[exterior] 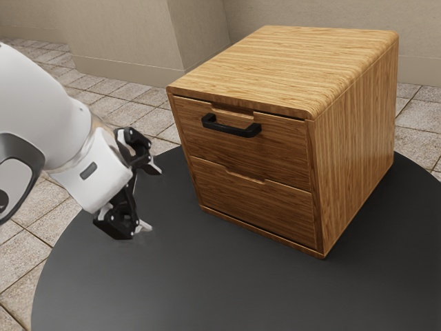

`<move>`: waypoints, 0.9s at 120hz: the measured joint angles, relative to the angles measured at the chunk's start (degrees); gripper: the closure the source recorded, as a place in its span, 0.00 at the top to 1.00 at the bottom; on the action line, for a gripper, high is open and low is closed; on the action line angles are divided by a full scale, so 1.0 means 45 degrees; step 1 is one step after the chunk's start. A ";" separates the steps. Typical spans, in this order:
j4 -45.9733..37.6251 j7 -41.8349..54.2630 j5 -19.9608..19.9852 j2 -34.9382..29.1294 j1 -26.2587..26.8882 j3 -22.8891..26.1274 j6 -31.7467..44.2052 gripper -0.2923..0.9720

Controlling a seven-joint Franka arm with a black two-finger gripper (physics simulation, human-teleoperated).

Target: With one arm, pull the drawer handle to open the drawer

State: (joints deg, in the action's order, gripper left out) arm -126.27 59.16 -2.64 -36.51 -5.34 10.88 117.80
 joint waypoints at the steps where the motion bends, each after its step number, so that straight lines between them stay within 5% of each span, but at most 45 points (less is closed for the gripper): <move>1: -0.0030 0.0033 -0.0018 -0.0023 0.0008 -0.0047 0.0032 0.77; 37: -0.0063 0.1336 -0.0983 -0.0645 0.0956 -0.1973 0.0924 0.77; 108: 0.0906 0.2918 -0.0958 0.1390 0.2248 -0.2467 0.3029 0.77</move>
State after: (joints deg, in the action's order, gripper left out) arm -122.20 72.29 -6.95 -30.25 4.77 -0.22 131.43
